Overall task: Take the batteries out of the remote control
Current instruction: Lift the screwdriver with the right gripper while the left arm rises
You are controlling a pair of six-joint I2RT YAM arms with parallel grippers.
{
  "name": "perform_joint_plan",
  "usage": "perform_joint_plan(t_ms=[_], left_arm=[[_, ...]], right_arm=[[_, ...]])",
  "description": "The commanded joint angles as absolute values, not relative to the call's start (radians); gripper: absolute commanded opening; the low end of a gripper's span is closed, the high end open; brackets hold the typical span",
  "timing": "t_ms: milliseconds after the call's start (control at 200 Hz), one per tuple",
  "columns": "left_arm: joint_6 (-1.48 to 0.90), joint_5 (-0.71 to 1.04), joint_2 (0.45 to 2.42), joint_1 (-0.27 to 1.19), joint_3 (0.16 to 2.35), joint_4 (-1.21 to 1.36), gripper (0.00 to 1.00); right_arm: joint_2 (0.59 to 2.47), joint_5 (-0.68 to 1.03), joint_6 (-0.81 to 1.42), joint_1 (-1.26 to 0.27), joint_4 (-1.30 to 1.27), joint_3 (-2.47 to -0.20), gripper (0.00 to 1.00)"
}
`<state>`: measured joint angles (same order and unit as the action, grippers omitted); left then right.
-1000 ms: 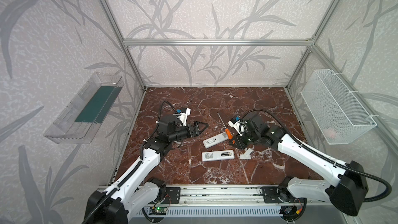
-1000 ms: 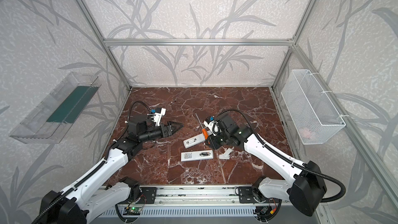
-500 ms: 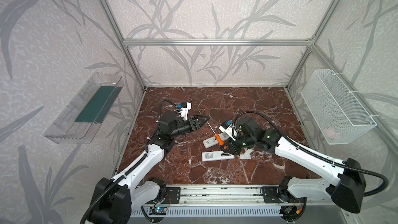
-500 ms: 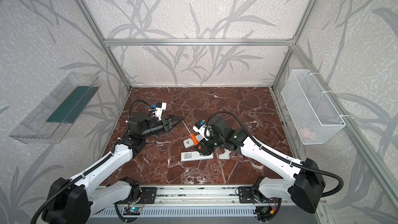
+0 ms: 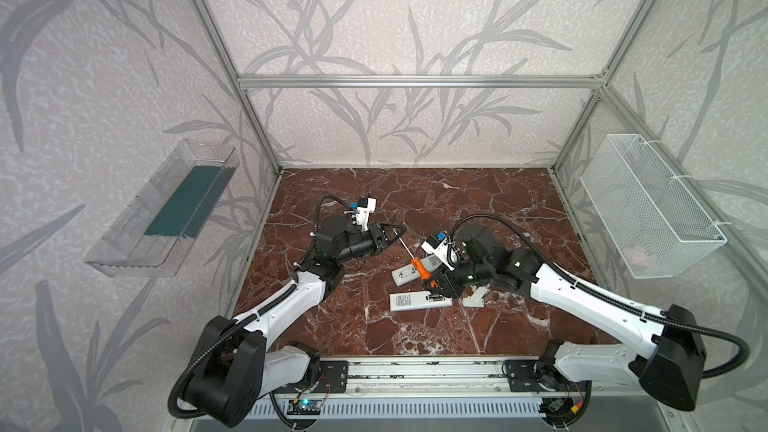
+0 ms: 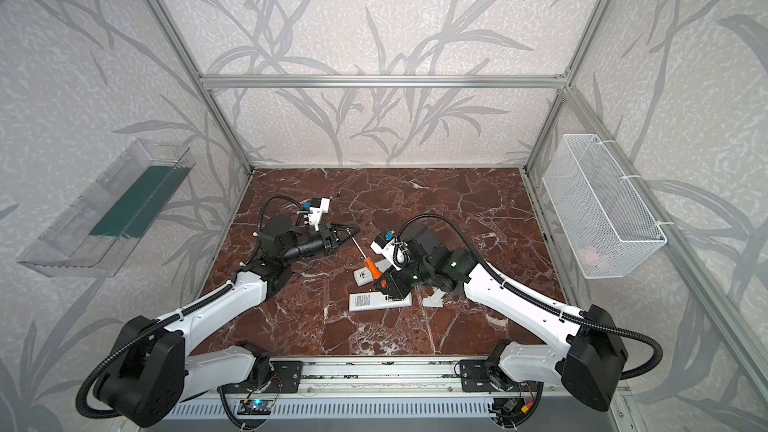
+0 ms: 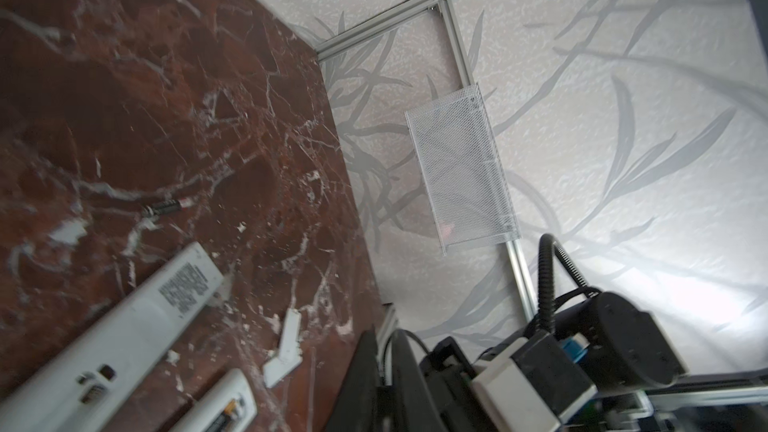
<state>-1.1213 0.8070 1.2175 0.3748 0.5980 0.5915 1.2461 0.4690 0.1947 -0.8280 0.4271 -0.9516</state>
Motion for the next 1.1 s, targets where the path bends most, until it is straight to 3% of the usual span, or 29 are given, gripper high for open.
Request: perform_joint_plan(t_ms=[0, 80, 185, 345, 520, 655, 995, 1095], left_arm=[[-1.177, 0.825, 1.229, 0.380, 0.581, 0.687, 0.00], [-1.199, 0.820, 1.234, 0.380, 0.573, 0.715, 0.00], [-1.231, 0.807, 1.238, 0.380, 0.564, 0.751, 0.00], [-1.317, 0.719, 1.252, 0.380, 0.565, 0.819, 0.00], [-1.481, 0.524, 1.292, 0.401, 0.560, 1.017, 0.00], [-1.516, 0.399, 1.307, 0.451, 0.567, 1.030, 0.00], [-1.597, 0.309, 1.432, 0.544, 0.569, 1.177, 0.00], [-1.597, 0.293, 1.439, 0.550, 0.562, 1.192, 0.00]], right_arm=[[1.236, 0.456, 0.200, -0.834, 0.390, -0.952, 0.02], [1.231, 0.437, 0.212, -0.834, 0.387, -0.951, 0.13], [1.212, 0.405, 0.239, -0.832, 0.376, -0.942, 0.53], [1.140, 0.411, 0.348, -0.765, 0.277, -0.874, 1.00], [1.069, 0.602, 0.654, -0.597, -0.095, -0.696, 0.99], [1.078, 0.666, 0.797, -0.553, -0.305, -0.642, 0.99], [1.162, 0.698, 0.839, -0.552, -0.404, -0.715, 1.00], [1.175, 0.695, 0.847, -0.553, -0.415, -0.722, 0.95]])
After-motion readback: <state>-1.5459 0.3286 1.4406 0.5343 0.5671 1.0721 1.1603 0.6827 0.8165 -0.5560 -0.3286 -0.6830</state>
